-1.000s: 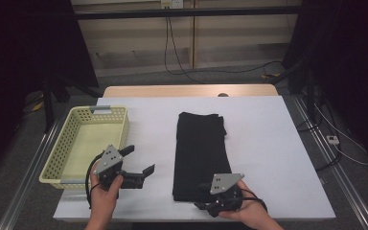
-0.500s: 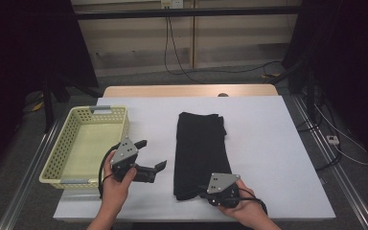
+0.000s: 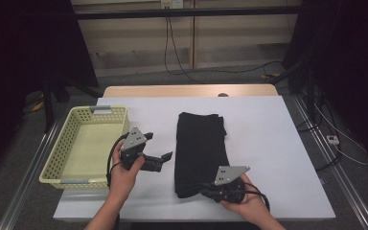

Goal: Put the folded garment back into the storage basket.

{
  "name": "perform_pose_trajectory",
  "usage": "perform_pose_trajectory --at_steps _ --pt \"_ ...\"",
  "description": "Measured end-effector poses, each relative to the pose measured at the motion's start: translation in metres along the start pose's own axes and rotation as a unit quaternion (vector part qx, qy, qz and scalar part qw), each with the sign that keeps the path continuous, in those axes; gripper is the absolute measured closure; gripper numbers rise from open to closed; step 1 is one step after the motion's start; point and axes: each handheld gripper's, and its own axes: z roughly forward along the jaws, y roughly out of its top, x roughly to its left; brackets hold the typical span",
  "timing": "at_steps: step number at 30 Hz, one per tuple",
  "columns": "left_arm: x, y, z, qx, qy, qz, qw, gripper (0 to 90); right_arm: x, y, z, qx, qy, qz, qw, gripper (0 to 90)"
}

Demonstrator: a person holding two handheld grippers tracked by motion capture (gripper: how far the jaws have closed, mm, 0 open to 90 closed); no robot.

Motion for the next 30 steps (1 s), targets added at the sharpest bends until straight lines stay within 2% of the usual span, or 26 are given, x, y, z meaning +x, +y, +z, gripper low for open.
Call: perform_pose_trajectory --at_steps 8,11,12,15,17,19,20,22,23,24,25,26,29,30 --pt "0.010 0.002 0.017 0.007 0.007 -0.013 0.9999 3.3 0.001 -0.004 -0.007 -0.017 0.007 0.017 0.9997 81.5" --pt "0.017 0.003 0.033 0.024 0.011 -0.020 0.9994 3.5 0.002 -0.006 -0.009 -0.022 0.012 0.019 0.9995 81.5" --pt "0.017 0.003 0.033 0.024 0.011 -0.020 0.9994 3.5 0.002 -0.006 -0.010 -0.023 0.012 0.019 0.9995 81.5" --pt "0.023 0.009 0.051 0.038 0.017 -0.030 0.9987 3.5 0.005 -0.006 -0.010 -0.029 0.028 0.024 0.9989 81.5" --pt "0.026 0.011 0.062 0.039 0.010 -0.052 0.9978 3.8 0.007 -0.005 -0.010 -0.027 0.030 0.017 0.9990 81.5" --pt "0.027 0.012 0.068 0.043 0.009 -0.051 0.9977 3.6 0.008 -0.005 -0.008 -0.026 0.031 0.015 0.9991 81.5" --pt "0.029 0.013 0.081 0.060 0.026 -0.029 0.9974 3.6 0.007 -0.005 -0.008 -0.027 0.032 0.015 0.9990 81.5" --pt "0.033 0.013 0.095 0.071 0.027 -0.037 0.9964 3.8 0.007 -0.005 -0.007 -0.027 0.035 0.012 0.9989 81.5" --pt "0.033 0.013 0.095 0.071 0.027 -0.037 0.9964 4.5 0.007 -0.005 -0.007 -0.027 0.035 0.012 0.9989 81.5" --pt "0.037 0.013 0.107 0.081 0.035 -0.031 0.9956 5.4 0.007 -0.006 -0.006 -0.025 0.035 0.009 0.9990 81.5" --pt "0.037 0.013 0.107 0.081 0.035 -0.031 0.9956 6.4 0.008 -0.006 -0.006 -0.025 0.035 0.007 0.9991 81.5" --pt "0.043 0.013 0.117 0.082 0.041 -0.027 0.9954 7.1 0.009 -0.006 -0.007 -0.024 0.035 0.005 0.9991 81.5" --pt "0.052 0.012 0.131 0.078 0.050 -0.032 0.9952 11.8 0.009 -0.007 -0.007 -0.025 0.035 0.006 0.9990 81.5" --pt "0.052 0.012 0.131 0.078 0.050 -0.032 0.9952 12.5 0.009 -0.007 -0.007 -0.025 0.035 0.006 0.9990 81.5"
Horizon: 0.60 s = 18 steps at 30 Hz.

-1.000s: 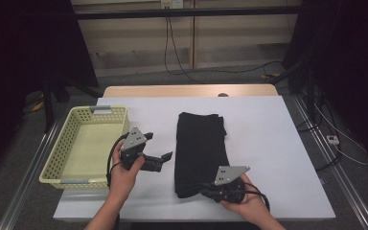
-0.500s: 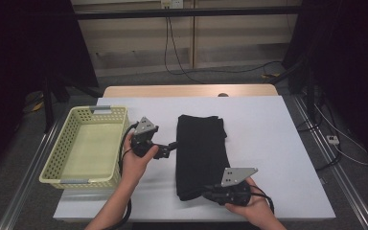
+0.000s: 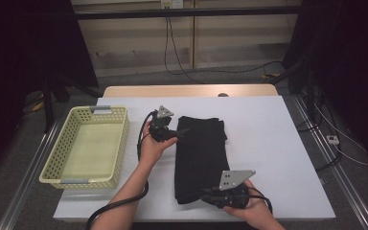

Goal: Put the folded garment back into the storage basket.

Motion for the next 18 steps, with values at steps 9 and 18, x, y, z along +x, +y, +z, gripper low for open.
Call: perform_pose_trajectory --at_steps 9,18 --pt "0.009 0.002 0.028 0.023 0.005 -0.006 0.9997 20.6 0.002 -0.002 -0.001 -0.003 -0.001 0.005 1.0000 81.4" --pt "0.008 -0.006 0.045 0.052 -0.001 -0.013 0.9985 27.3 0.002 -0.003 -0.001 -0.003 0.000 0.004 1.0000 81.3"
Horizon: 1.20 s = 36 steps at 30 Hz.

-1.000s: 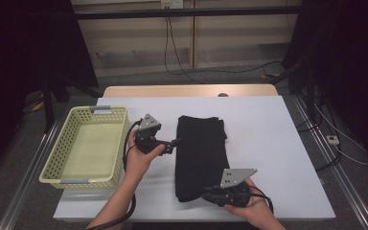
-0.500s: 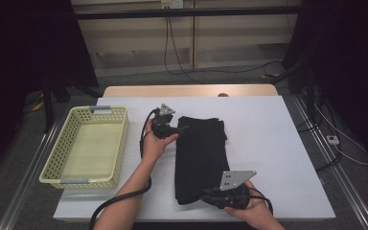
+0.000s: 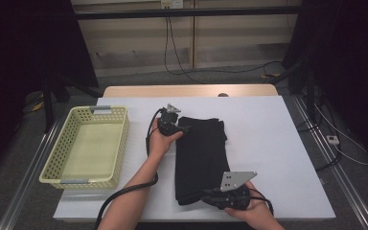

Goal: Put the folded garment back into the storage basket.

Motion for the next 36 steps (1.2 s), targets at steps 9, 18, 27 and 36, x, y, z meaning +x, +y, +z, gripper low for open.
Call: perform_pose_trajectory --at_steps 9,18,27,36 --pt "-0.001 0.001 0.001 0.005 -0.008 -0.007 0.9999 33.1 0.000 0.001 0.004 0.009 0.000 -0.002 1.0000 81.2" --pt "-0.004 0.003 0.001 0.015 0.003 -0.010 0.9998 36.4 0.001 0.000 0.005 0.009 -0.001 -0.004 0.9999 81.2" --pt "-0.009 0.007 0.001 0.020 -0.014 -0.025 0.9994 58.6 0.002 -0.001 0.005 0.011 -0.007 -0.004 0.9999 81.1" --pt "-0.003 0.012 -0.002 0.039 -0.025 -0.044 0.9980 77.3 0.002 -0.002 0.006 0.012 -0.005 -0.005 0.9999 81.0"
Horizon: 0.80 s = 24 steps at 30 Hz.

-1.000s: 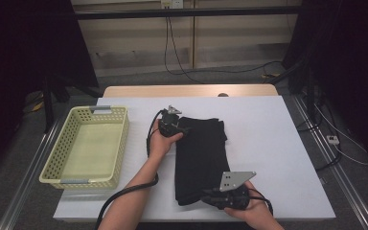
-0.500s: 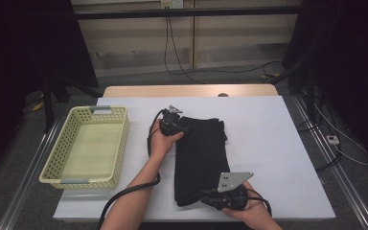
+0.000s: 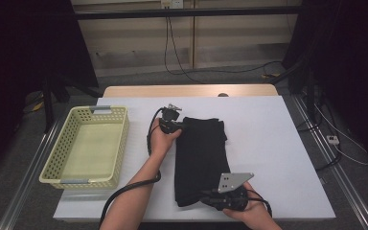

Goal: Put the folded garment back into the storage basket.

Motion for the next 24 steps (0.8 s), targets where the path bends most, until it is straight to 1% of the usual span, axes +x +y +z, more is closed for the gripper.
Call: perform_pose_trajectory --at_steps 2,3,4,8,9,10,13,14,15,16,17,18,19,20,21,22,23,24 --pt "-0.002 0.002 0.001 0.006 0.001 0.004 1.0000 79.1 0.000 0.000 0.001 0.001 0.000 -0.001 1.0000 81.1" --pt "-0.003 0.003 0.000 0.008 0.004 0.003 1.0000 80.1 0.000 0.000 0.001 0.002 0.000 -0.001 1.0000 81.1" --pt "-0.002 0.004 0.000 0.012 0.002 0.000 0.9999 81.5 0.000 0.000 0.002 0.002 0.000 -0.002 1.0000 81.1" --pt "-0.003 0.009 -0.004 0.022 0.006 0.000 0.9997 84.4 0.000 0.001 0.001 -0.003 -0.002 0.000 1.0000 81.1" --pt "-0.004 0.011 -0.006 0.023 0.010 -0.003 0.9997 84.4 0.000 0.001 0.001 -0.003 -0.002 0.000 1.0000 81.1" --pt "-0.004 0.014 -0.009 0.027 0.007 -0.007 0.9996 84.7 0.000 0.001 0.001 -0.004 -0.003 0.002 1.0000 81.0" --pt "-0.004 0.025 -0.017 0.038 0.004 -0.012 0.9992 84.8 -0.001 0.005 -0.001 -0.013 -0.003 0.007 0.9999 81.1" --pt "-0.004 0.029 -0.020 0.043 -0.001 -0.014 0.9990 84.8 -0.001 0.005 -0.001 -0.013 -0.003 0.007 0.9999 81.1" --pt "-0.005 0.034 -0.023 0.047 0.002 -0.013 0.9988 84.9 -0.002 0.007 -0.002 -0.018 -0.005 0.007 0.9998 81.1" --pt "-0.005 0.038 -0.026 0.053 0.000 -0.011 0.9985 84.9 -0.003 0.009 -0.002 -0.025 -0.005 0.010 0.9996 81.1" --pt "-0.006 0.043 -0.028 0.059 0.001 -0.013 0.9982 85.0 -0.003 0.013 -0.003 -0.030 -0.010 0.008 0.9995 81.1" --pt "-0.006 0.047 -0.031 0.058 0.001 -0.018 0.9982 85.0 -0.003 0.015 -0.004 -0.034 -0.013 0.008 0.9993 81.1" --pt "-0.006 0.051 -0.034 0.061 0.003 -0.018 0.9980 85.1 -0.003 0.017 -0.004 -0.038 -0.015 0.011 0.9991 81.1" --pt "-0.007 0.060 -0.041 0.068 0.011 -0.013 0.9976 85.1 -0.003 0.019 -0.003 -0.044 -0.015 0.013 0.9988 81.1" --pt "-0.007 0.060 -0.041 0.068 0.011 -0.013 0.9976 85.2 -0.003 0.019 -0.003 -0.044 -0.015 0.013 0.9988 81.1" --pt "-0.007 0.064 -0.044 0.072 0.014 -0.014 0.9972 85.2 -0.003 0.025 -0.002 -0.056 -0.018 0.018 0.9981 81.1" --pt "-0.007 0.067 -0.048 0.073 0.015 -0.011 0.9972 85.2 -0.003 0.025 -0.002 -0.056 -0.018 0.018 0.9981 81.1" --pt "-0.007 0.071 -0.052 0.073 0.019 -0.015 0.9970 85.2 -0.003 0.028 -0.001 -0.063 -0.020 0.015 0.9977 81.1"
